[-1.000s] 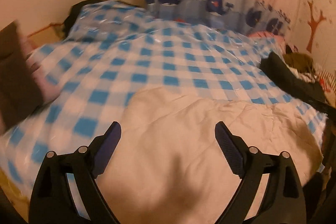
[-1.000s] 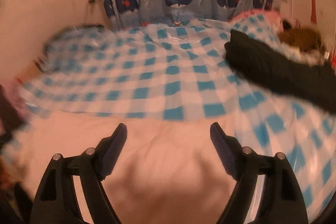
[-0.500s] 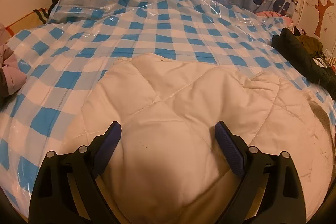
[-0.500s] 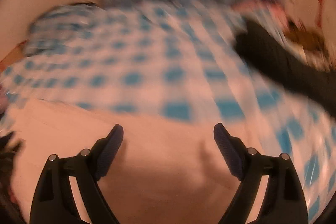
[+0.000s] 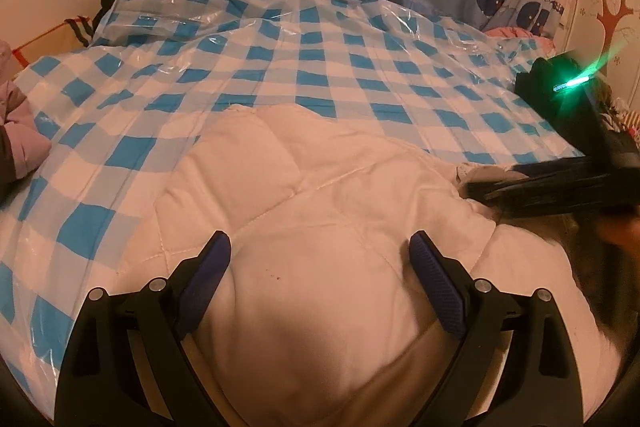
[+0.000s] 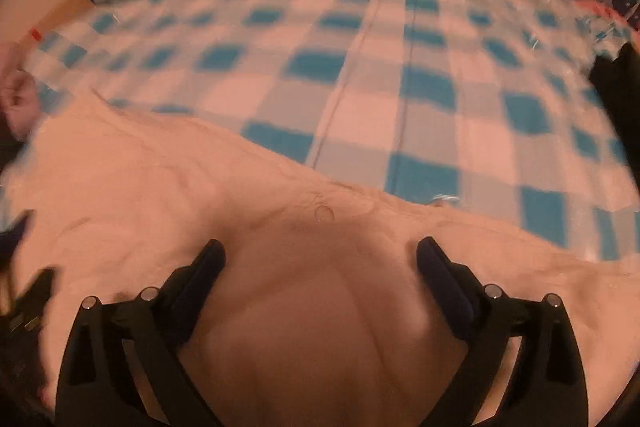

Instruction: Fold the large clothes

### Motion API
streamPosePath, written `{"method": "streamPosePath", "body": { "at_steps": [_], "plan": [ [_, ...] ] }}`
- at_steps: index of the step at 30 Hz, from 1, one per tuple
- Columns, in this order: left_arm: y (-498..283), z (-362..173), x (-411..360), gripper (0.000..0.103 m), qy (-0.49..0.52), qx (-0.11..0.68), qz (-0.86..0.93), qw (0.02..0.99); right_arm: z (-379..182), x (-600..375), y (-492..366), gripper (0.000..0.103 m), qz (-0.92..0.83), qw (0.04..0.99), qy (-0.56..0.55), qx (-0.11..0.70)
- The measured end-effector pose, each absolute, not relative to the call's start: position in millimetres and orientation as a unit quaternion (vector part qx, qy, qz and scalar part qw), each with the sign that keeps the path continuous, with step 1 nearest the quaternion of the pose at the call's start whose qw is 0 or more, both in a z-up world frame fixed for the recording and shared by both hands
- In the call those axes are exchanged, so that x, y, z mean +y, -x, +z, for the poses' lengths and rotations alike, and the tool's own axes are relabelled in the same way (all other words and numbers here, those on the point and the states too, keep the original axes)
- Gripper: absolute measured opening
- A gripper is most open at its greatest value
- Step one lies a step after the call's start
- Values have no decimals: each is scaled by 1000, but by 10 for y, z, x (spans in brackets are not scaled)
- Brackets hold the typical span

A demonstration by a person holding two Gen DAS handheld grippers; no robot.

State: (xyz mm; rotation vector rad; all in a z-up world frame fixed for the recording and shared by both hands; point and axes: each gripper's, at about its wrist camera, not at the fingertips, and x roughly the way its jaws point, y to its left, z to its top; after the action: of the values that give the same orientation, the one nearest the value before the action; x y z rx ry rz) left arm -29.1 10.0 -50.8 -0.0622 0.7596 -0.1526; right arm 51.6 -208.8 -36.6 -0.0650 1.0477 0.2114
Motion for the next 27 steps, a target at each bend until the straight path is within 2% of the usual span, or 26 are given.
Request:
{"method": "streamPosePath", "body": {
  "at_steps": [2, 6, 8, 9, 11, 12, 15, 20, 22, 24, 25, 27],
  "plan": [
    [292, -508, 108, 87, 32, 369, -75, 926, 9, -2247, -226, 92, 81, 890, 38, 448],
    [292, -509, 120, 87, 32, 368, -75, 926, 276, -2917, 143, 93, -53, 917, 51, 393],
    [293, -511, 110, 87, 31, 369, -75, 926, 15, -3413, 189, 94, -130, 902, 34, 411],
    [286, -518, 121, 87, 36, 370, -79, 925, -288, -3683, 169, 98, -149, 885, 12, 442],
    [261, -523, 138, 88, 50, 374, -92, 922, -646, -4126, 165, 98, -99, 866, -125, 473],
    [241, -532, 147, 88, 53, 379, -93, 919, -622, -4188, 138, 97, -95, 862, -139, 478],
    [244, -500, 277, 88, 80, 390, -102, 912, -318, -3924, 139, 97, -99, 872, -88, 471],
    [718, -333, 643, 88, 94, 375, -95, 917, 472, -2889, 857, 97, 50, 932, -21, 357],
    [883, -322, 798, 88, 98, 376, -86, 917, 388, -2459, 1075, 97, 88, 931, 29, 352],
    [1053, -306, 1014, 88, 121, 382, -75, 913, -100, -2151, 986, 97, 98, 898, 82, 420],
    [1131, -290, 1138, 88, 144, 384, -73, 909, -363, -2102, 965, 97, 98, 893, 94, 428],
    [1284, -253, 1395, 88, 198, 387, -76, 897, -361, -2138, 966, 97, 97, 898, 76, 423]
  ]
}}
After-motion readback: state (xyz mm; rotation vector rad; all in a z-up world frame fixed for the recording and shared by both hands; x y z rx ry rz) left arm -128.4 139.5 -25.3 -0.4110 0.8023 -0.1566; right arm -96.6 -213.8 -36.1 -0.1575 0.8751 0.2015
